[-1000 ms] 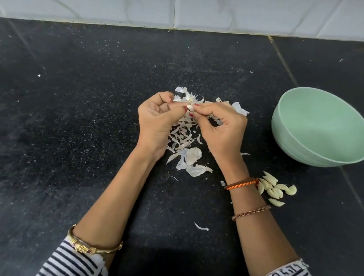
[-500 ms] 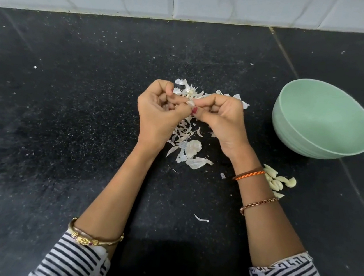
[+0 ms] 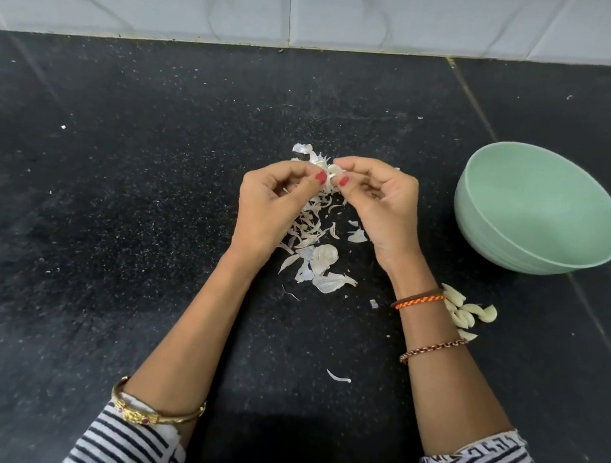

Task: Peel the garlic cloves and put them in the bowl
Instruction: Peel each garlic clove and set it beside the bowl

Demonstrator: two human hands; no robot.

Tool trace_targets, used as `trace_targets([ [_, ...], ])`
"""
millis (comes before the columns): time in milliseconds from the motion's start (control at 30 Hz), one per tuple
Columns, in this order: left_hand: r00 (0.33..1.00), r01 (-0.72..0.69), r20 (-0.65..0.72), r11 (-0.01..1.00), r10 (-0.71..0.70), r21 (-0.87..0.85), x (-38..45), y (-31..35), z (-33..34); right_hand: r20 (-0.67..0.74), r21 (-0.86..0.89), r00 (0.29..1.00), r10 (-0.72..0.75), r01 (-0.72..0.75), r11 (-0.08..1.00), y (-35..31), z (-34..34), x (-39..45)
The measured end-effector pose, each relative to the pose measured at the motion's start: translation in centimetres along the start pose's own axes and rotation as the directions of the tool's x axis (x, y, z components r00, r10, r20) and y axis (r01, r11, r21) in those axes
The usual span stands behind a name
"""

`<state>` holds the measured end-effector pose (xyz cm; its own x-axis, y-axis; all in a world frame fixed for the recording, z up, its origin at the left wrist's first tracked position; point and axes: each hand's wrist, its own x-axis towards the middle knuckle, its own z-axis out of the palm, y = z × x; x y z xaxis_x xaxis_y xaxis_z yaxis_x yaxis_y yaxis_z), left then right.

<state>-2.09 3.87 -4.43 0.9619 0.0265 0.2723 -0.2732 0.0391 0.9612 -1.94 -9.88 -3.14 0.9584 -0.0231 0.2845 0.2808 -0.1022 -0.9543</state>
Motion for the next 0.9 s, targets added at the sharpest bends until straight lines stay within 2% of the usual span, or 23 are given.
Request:
trace_targets([
  [133,1.000,-0.022,-0.001,0.999,0.023,0.042,0.1,0.0,-0.2,-0.026,-0.133,0.994,-0.102,0.098,0.986,0.6,0.3,0.0],
  [333,1.000,0.018,-0.013,0.999,-0.018,0.026,0.0,0.1,-0.3,-0.040,-0.221,0.974,-0.222,0.208,0.953,1.3,0.8,0.1],
  [533,0.999,0.037,-0.035,0.999,-0.035,0.033,-0.2,0.2,-0.4,-0.052,-0.437,0.906,-0.420,0.357,0.825,2.0,1.0,0.0],
  [733,0.994,0.099,-0.045,0.995,-0.098,0.026,0.0,0.3,0.1,-0.036,-0.494,0.871,-0.491,0.411,0.766,2.4,0.8,0.1],
  [900,0.984,0.175,-0.029,0.984,-0.176,-0.023,0.0,0.3,0.2,-0.022,-0.600,0.790,-0.613,0.480,0.640,2.4,0.7,0.2],
])
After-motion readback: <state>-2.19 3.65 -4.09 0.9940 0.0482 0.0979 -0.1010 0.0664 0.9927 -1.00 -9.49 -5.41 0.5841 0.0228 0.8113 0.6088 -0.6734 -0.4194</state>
